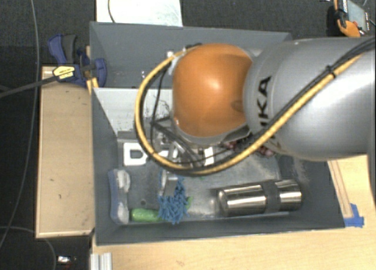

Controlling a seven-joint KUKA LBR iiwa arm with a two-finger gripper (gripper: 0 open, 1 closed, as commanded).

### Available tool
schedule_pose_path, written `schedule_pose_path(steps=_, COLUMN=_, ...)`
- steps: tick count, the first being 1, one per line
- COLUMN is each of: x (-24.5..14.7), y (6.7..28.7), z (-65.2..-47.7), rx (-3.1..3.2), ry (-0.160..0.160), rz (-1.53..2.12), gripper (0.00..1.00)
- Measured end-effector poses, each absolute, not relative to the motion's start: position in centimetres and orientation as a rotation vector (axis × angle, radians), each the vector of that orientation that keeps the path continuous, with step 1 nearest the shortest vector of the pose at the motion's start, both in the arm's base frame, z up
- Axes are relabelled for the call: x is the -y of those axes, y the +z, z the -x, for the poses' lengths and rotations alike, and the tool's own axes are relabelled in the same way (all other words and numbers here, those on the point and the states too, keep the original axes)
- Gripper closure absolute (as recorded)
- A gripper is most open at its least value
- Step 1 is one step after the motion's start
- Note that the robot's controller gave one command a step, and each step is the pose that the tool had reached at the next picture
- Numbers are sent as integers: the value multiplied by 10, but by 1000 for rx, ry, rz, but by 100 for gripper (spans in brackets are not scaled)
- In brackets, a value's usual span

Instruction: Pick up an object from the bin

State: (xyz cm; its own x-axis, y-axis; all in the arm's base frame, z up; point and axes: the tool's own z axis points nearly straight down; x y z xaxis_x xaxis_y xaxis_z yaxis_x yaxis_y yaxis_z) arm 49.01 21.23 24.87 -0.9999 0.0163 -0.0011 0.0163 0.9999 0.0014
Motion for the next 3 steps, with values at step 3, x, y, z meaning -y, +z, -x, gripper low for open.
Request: schedule_pose_path(steps=3, x=-186, y=220, z=-484, rx=-3137, ry=6, rz=11, gripper=0)
